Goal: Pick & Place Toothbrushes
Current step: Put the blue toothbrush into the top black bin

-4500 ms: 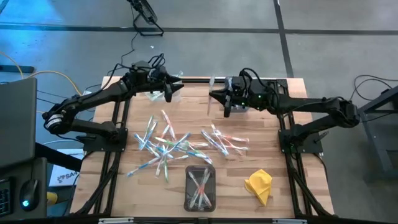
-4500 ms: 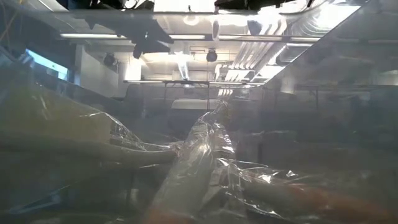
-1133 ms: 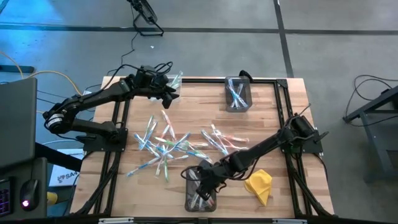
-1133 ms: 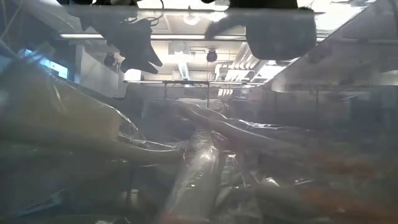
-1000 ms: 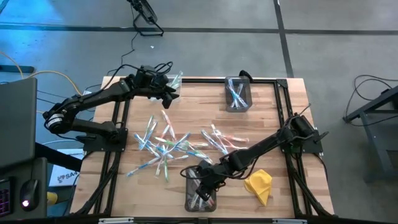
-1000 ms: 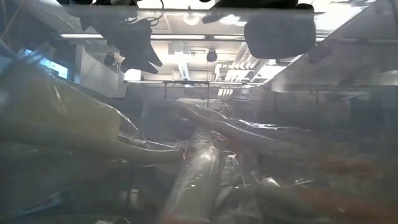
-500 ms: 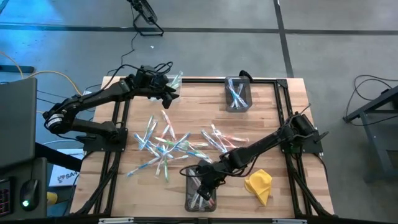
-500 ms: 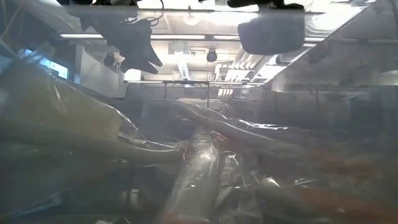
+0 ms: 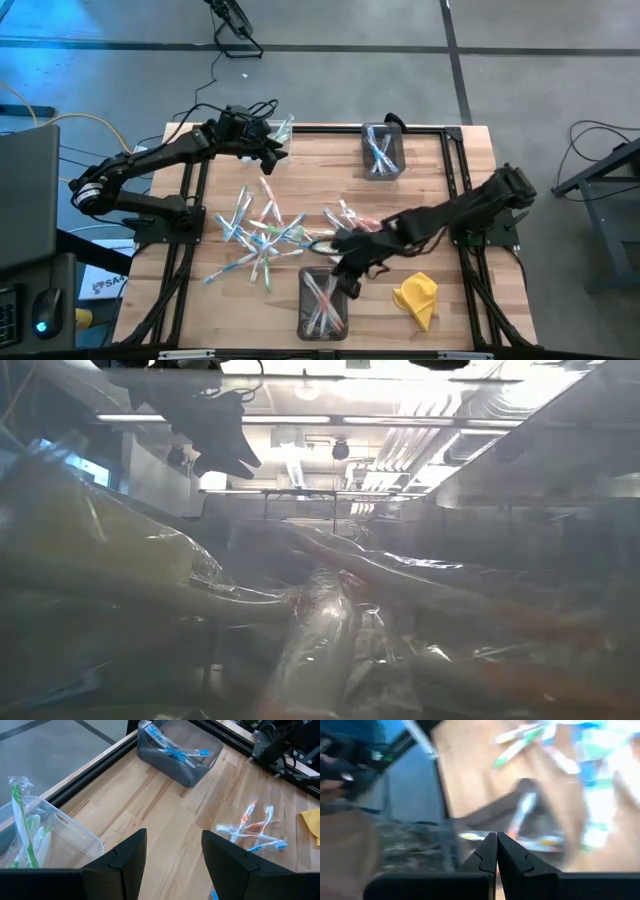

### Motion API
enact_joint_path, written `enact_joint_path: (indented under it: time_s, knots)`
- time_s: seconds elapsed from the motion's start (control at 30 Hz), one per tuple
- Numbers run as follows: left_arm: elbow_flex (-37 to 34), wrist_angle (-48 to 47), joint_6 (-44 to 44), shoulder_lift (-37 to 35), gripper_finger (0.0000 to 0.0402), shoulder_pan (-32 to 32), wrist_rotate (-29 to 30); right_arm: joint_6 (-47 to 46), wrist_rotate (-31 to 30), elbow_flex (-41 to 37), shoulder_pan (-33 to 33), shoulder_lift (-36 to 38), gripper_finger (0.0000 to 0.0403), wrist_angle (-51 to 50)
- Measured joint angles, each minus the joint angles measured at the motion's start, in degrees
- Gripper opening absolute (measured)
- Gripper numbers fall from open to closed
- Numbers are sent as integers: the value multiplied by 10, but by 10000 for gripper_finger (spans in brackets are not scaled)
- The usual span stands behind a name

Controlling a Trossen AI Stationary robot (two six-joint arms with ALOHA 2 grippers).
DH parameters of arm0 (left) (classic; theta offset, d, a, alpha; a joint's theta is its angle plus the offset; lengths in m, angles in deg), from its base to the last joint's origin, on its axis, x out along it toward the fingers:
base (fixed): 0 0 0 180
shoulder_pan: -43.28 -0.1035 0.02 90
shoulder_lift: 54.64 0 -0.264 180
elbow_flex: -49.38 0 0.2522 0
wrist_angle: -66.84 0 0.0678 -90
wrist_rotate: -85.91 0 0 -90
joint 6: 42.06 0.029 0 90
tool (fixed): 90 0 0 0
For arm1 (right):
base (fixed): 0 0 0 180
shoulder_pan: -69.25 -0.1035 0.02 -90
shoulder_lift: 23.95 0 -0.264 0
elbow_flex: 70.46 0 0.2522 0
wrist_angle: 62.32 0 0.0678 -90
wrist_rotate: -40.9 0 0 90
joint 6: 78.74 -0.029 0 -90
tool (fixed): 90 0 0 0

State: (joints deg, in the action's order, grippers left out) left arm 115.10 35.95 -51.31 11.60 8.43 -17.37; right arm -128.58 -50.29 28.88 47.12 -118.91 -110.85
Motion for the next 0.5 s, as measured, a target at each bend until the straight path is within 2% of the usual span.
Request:
enact_joint_path:
  time_s: [0.3,0.5]
  knots:
    - [0,-7,-4,0,187,0,12,71,-87,0,1,82,2,-118]
    - [0,-15,0,0,187,0,12,118,-94,-4,27,85,2,-194]
